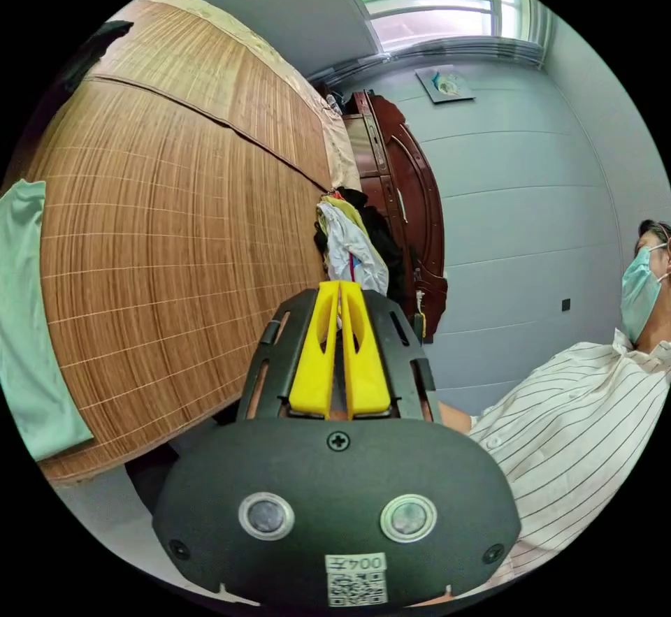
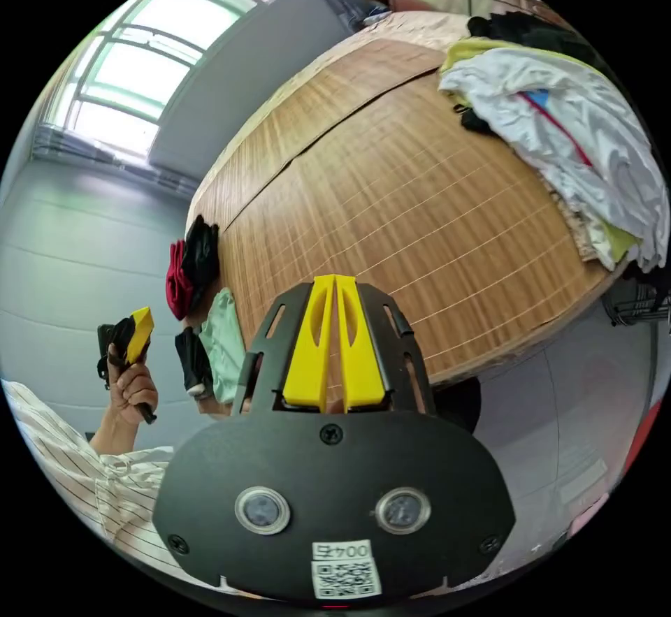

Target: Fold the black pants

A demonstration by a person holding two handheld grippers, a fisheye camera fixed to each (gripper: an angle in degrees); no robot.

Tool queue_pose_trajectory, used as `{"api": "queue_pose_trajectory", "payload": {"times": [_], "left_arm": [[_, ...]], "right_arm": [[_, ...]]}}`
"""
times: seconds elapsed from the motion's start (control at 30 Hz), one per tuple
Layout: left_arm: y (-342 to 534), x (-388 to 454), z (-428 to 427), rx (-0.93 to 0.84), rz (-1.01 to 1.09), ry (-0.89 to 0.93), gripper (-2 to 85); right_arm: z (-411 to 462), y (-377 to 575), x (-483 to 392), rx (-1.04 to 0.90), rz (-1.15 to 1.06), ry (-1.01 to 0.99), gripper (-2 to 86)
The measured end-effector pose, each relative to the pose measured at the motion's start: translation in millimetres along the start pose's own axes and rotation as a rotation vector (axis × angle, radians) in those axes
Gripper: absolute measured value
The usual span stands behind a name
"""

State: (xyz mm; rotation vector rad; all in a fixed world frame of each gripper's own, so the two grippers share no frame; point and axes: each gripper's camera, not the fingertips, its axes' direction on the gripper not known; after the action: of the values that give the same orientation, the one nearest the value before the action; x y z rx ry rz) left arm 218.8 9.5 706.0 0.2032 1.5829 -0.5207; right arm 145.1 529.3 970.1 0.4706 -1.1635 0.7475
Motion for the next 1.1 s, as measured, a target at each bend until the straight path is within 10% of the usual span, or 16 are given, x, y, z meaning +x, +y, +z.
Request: {"api": "queue_pose_trajectory", "payload": {"times": [0.33,0.7,1.1], "left_arm": [[-15,115,62,0.104,-0.021,-0.114,0.2],[15,176,77,0.303,-0.171,-0.279,0.3],[17,201,104,0.332,-0.246,-0.302,0.1]], "right_arm": [[-213,-208,19,0.318,0.038,0.264,9.9],[-195,-554,-40,0.005,0.053,0.709,16.3],[-330,-567,-105,0.003,0.086,0.772,0.5]]}}
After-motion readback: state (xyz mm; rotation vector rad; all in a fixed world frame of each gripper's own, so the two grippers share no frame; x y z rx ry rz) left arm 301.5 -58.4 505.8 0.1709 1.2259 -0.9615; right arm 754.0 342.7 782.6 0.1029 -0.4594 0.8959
